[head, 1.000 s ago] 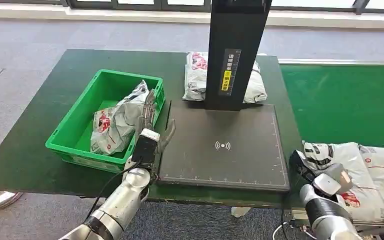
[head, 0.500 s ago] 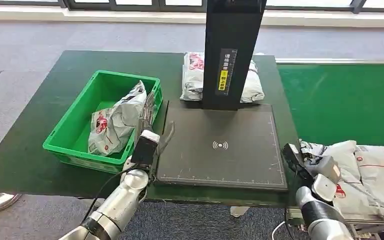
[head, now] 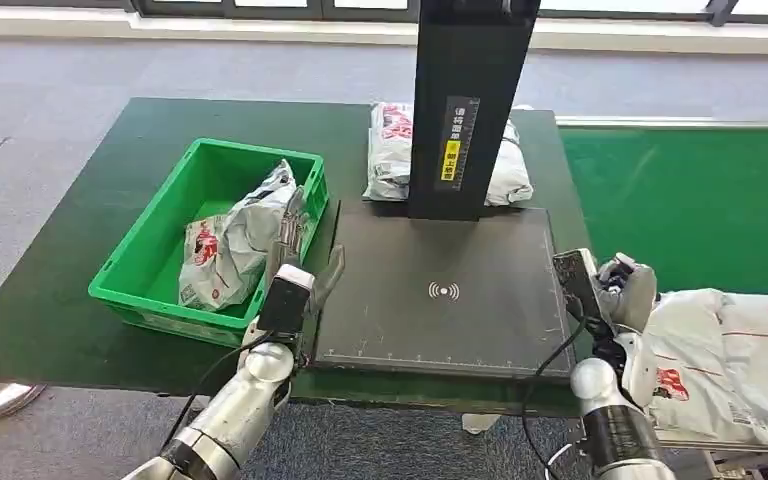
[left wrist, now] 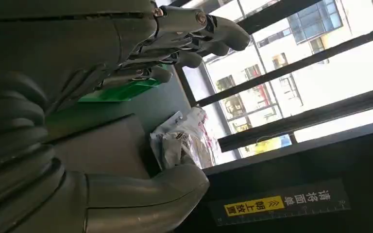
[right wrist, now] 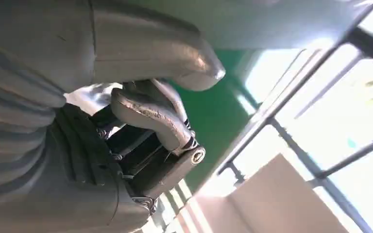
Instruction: Moved the parcel from conveyor to table for the left to box.
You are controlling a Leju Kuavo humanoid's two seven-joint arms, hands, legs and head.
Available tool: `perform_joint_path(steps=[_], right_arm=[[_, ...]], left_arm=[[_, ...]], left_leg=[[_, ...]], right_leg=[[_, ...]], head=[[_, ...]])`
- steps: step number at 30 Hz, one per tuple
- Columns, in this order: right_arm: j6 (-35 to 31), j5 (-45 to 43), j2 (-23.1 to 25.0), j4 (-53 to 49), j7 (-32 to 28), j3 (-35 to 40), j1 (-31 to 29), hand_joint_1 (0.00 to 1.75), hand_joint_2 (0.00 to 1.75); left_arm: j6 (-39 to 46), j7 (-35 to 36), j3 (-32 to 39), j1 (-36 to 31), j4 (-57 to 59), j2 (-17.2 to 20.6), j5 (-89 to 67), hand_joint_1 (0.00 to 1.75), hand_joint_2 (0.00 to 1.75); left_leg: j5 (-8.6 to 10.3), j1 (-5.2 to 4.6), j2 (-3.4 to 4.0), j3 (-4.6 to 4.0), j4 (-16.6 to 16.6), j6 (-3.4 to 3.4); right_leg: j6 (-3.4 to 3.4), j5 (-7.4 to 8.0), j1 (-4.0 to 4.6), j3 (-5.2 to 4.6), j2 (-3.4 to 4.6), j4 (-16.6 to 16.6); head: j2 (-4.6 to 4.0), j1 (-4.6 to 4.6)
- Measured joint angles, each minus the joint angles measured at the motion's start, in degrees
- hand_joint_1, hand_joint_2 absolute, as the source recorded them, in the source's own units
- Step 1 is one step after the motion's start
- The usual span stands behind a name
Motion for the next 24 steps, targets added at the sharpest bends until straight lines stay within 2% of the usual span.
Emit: perform_joint_path(steps=[6, 7, 8, 10, 11, 13, 15, 24], right_arm=[[2.75, -3.58, 1.05, -5.3, -0.48, 7.25, -1.05, 1.75, 1.75], [2.79, -3.87, 1.14, -5.7, -0.46, 8.0, -1.28, 0.44, 1.75], [3.19, -3.8, 1.18, -5.92, -0.15, 8.72, -1.63, 0.0, 1.75], [4.35, -1.69, 1.2, -5.87, 3.05, 10.1, -2.6, 0.0, 1.75], [4.19, 2.11, 1.18, -5.48, 7.49, 11.34, -3.52, 0.0, 0.0], [2.48, 7.01, 0.98, -4.05, 13.45, 12.48, -4.65, 0.0, 0.0], [0.5, 9.86, 0.48, -2.47, 16.7, 12.5, -4.54, 0.0, 0.0], [0.28, 16.38, -1.68, 0.62, 19.98, 9.0, -0.05, 0.0, 0.0]], left_arm=[[-0.11, -0.31, 0.0, -0.15, 0.24, -0.07, 0.39, 0.0, 1.75], [-0.11, -0.35, 0.0, -0.18, 0.31, -0.09, 0.52, 0.0, 1.75], [-0.22, -0.39, 0.0, -0.22, 0.42, -0.07, 0.85, 0.0, 1.75], [-0.57, -0.39, 0.0, -0.4, 0.66, -0.09, 1.11, 0.0, 1.75], [-0.59, -0.37, 0.0, -0.55, 0.83, -0.22, 1.38, 0.0, 1.75], [-0.41, -0.26, -0.02, -0.73, 1.07, -0.37, 1.38, 0.0, 1.75], [-0.07, 0.09, -0.07, -0.73, 1.14, -0.42, 1.38, 0.0, 1.75], [-0.04, 0.77, -0.07, -0.69, 1.11, -0.33, 1.44, 0.0, 1.75]], left_leg=[[0.02, -0.01, -0.01, 0.0, 0.01, 0.03], [0.03, -0.01, -0.01, -0.01, 0.01, 0.03], [0.03, -0.01, -0.01, -0.01, 0.01, 0.03], [0.03, -0.02, 0.0, -0.01, 0.01, 0.03], [0.03, -0.02, 0.0, 0.0, 0.01, 0.03], [0.03, -0.02, -0.01, 0.02, 0.03, 0.03], [0.03, -0.01, -0.05, 0.01, 0.03, 0.03], [-0.02, -0.03, -0.06, -0.1, 0.03, 0.02]], right_leg=[[0.0, 0.0, -0.01, 0.0, -0.02, -0.01], [0.0, 0.0, -0.01, 0.01, -0.03, -0.01], [0.0, 0.01, -0.01, 0.01, -0.03, -0.01], [0.0, 0.01, -0.01, 0.0, -0.01, -0.01], [0.0, 0.01, -0.01, -0.01, -0.01, -0.02], [0.0, 0.01, -0.01, -0.02, -0.02, -0.03], [0.0, 0.0, -0.01, -0.02, -0.05, -0.04], [0.04, -0.02, -0.03, -0.12, -0.04, -0.06]], head=[[0.0, 0.0], [0.0, 0.0], [0.0, 0.0], [0.0, 0.0], [0.0, -0.02], [0.0, 0.0], [0.0, -0.02], [0.0, 0.0]])
